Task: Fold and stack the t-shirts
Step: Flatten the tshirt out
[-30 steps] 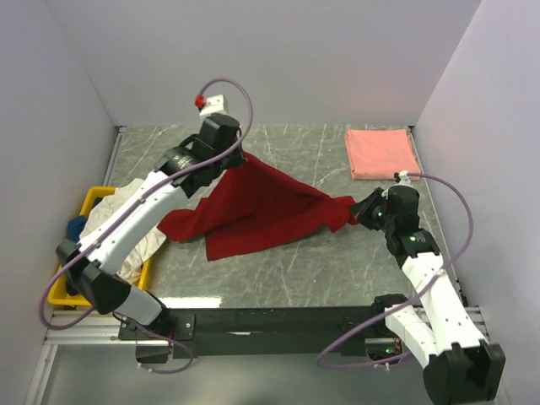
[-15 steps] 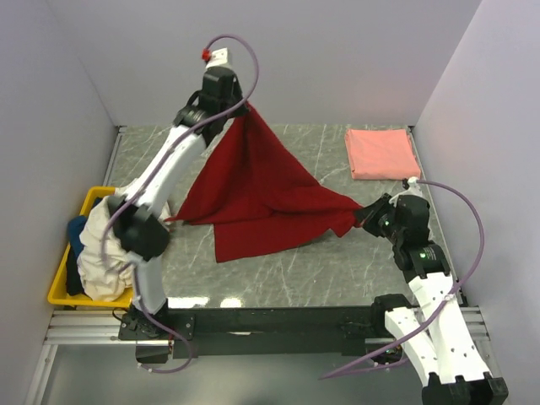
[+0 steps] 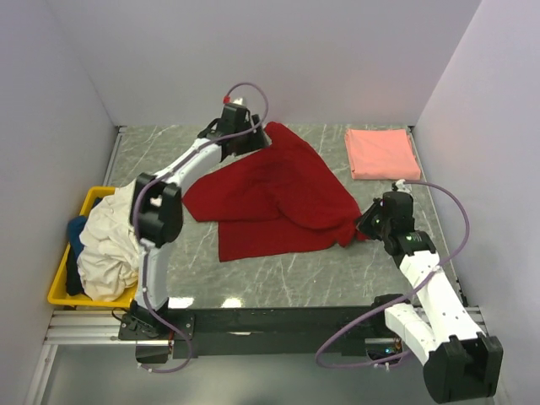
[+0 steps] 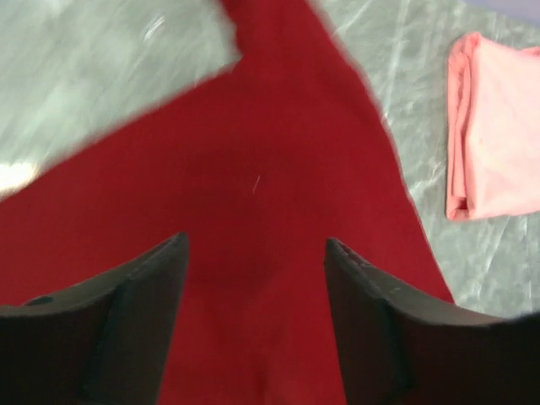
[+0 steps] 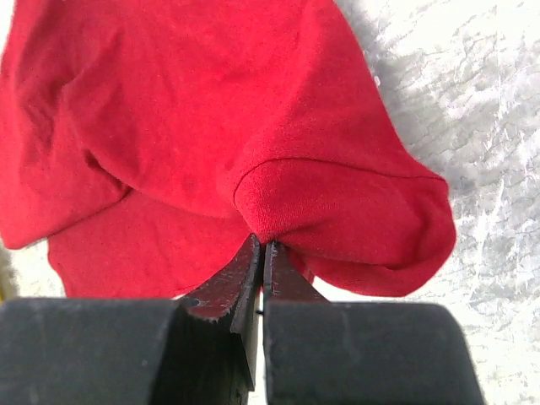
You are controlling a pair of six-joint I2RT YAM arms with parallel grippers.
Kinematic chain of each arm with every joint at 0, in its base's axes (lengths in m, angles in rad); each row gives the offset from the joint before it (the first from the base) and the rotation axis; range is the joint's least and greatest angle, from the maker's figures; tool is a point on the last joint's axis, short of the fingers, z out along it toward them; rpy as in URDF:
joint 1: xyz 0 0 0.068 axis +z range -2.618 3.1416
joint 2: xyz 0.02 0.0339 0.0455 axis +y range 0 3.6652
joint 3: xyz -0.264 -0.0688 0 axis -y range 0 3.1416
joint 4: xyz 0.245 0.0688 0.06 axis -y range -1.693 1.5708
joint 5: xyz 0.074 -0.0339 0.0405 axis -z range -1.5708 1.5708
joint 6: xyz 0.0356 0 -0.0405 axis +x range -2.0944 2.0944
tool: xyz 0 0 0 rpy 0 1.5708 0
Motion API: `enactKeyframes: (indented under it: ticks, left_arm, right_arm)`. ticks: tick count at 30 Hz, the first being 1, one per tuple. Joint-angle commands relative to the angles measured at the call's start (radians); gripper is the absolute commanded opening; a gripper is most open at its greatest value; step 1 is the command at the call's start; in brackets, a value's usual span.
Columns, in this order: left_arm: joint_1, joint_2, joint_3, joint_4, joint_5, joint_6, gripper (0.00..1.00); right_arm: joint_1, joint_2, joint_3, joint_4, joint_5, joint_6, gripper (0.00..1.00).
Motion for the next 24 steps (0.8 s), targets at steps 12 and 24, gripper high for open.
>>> enactKeyframes:
  ticks: [12,24]
  left_arm:
    - [-0.255,-0.784,-0.925,-0.301,-0.497,-0.675,0.52]
    - [-0.372,-0.800,-1.054,-0.424,-0.541,-0.894,0.53]
  right_arm:
    - [-0.006,0.078,0.016,0.106,-0.029,-0.038,0.00]
    - [-0.006,0.113,0.007,0.138,-0.054,-0.038,0.00]
